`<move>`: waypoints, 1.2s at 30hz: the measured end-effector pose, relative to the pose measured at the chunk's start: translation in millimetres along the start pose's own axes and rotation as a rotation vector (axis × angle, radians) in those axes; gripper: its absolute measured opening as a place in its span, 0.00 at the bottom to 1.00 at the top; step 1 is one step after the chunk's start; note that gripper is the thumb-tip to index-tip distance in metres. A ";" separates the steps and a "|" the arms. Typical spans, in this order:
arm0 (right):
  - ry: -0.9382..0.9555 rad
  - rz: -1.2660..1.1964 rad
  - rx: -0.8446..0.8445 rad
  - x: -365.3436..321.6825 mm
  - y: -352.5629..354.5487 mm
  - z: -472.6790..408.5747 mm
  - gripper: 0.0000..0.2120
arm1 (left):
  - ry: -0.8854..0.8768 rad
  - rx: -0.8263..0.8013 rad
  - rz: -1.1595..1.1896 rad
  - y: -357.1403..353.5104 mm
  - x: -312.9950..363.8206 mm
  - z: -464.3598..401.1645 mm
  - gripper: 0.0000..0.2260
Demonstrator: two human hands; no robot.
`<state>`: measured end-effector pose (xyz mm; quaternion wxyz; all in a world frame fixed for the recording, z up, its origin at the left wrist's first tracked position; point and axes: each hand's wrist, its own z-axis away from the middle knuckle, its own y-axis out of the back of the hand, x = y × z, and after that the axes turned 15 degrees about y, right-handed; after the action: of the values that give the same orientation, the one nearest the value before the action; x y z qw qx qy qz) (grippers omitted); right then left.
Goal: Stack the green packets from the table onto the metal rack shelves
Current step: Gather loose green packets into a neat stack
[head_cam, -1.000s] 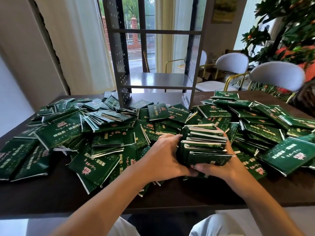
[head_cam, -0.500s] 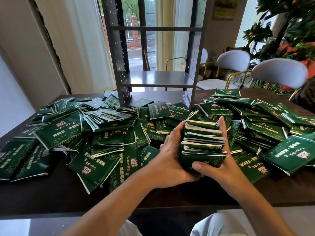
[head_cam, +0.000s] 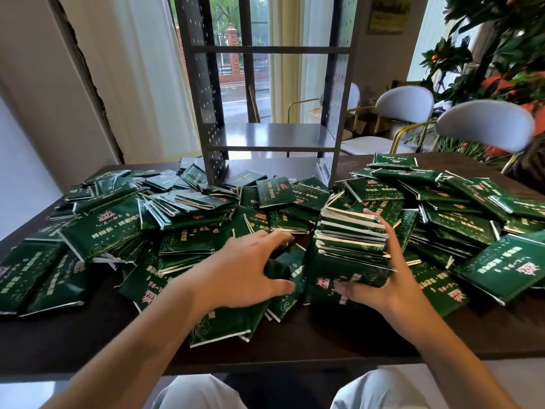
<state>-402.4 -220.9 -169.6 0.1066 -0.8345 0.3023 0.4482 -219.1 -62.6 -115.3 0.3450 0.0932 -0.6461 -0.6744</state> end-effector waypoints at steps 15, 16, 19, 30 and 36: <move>0.027 0.052 -0.005 1.4 -9.0 5.9 0.57 | -0.011 0.095 -0.026 -20.4 11.5 -6.0 0.27; 0.032 0.053 0.015 0.3 -9.2 6.1 0.57 | -0.021 0.112 0.039 -21.1 12.6 -7.4 0.27; 0.033 0.052 0.073 -1.9 -8.7 7.5 0.56 | -0.026 0.182 0.118 -22.5 13.4 -9.6 0.25; 0.047 0.085 0.111 -2.2 -9.8 8.3 0.56 | 0.163 0.122 0.115 -32.7 7.6 -14.6 0.37; 0.052 0.075 0.125 -2.1 -9.2 7.0 0.54 | 0.190 0.188 0.484 -28.8 6.9 -20.3 0.41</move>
<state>-402.5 -209.6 -172.8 0.1336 -0.8255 0.3636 0.4104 -222.6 -85.1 -143.1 0.5448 0.0305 -0.6743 -0.4976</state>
